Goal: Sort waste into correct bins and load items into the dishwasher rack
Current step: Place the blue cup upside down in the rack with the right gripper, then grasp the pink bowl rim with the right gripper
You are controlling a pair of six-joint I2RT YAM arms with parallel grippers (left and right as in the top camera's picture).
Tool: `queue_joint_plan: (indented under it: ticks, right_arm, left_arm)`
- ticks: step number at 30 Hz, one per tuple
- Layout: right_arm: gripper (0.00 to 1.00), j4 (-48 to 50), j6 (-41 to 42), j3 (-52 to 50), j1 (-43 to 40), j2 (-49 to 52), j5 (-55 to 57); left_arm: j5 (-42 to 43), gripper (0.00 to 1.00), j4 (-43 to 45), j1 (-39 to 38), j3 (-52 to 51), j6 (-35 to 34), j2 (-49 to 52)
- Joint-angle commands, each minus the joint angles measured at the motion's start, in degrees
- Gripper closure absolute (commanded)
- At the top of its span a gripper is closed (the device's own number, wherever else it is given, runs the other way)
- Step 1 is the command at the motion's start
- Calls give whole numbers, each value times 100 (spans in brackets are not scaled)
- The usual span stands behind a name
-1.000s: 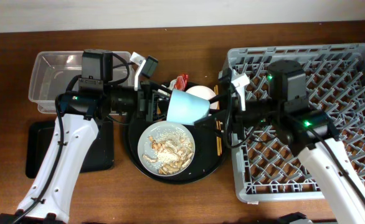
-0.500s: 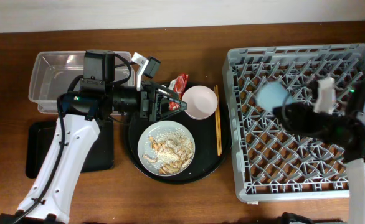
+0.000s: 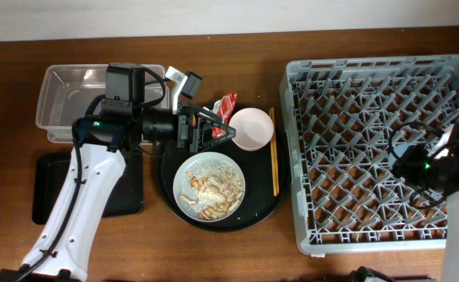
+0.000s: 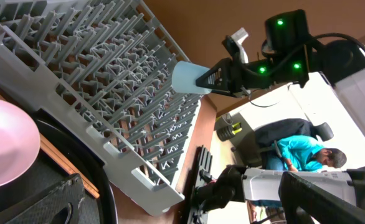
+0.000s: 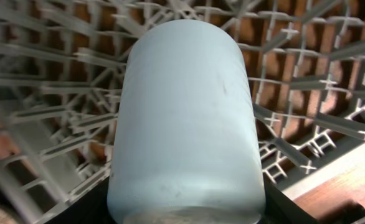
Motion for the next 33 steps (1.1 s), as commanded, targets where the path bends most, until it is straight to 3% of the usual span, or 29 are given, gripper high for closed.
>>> queue_joint_plan:
  ticks: [1,6,9,11,15,20,23,24,29,33]
  right_arm:
    - [44,-72,201,76,-31,411,328]
    - [33,-48,-46,76,-31,984,-656]
    - [24,-46,-61,127,-31,1058,-662]
    - [9,-74,-59,317,-31,1014,-671]
    - [6,-131,-352,901,35,723,-1401]
    - [9,203,-734,1200,1123,4,-1996]
    - [14,376,-752,1198,2159,-68,-1530]
    - [21,417,-752,1182,2636,28,-1333]
    - [39,664,-702,1167,3797,669,-1231]
    - [49,1215,-50,1167,4463,1659,-752]
  left_arm:
    - [-22,1,-11,0,74,48,-55]
    - [-22,1,-9,0,74,48,-55]
    - [-20,1,-11,0,74,48,-55]
    - [-20,1,-33,0,74,48,-55]
    - [-46,1,-72,0,74,48,-55]
    - [-905,1,-170,-17,74,46,-127]
    - [-2791,1,-487,-131,76,-289,-396]
    - [-3532,1,-621,-212,76,-496,-555]
    - [-5633,1,-1023,-452,76,-1130,-1200]
    - [-6151,1,-1158,-503,76,-1126,-1672]
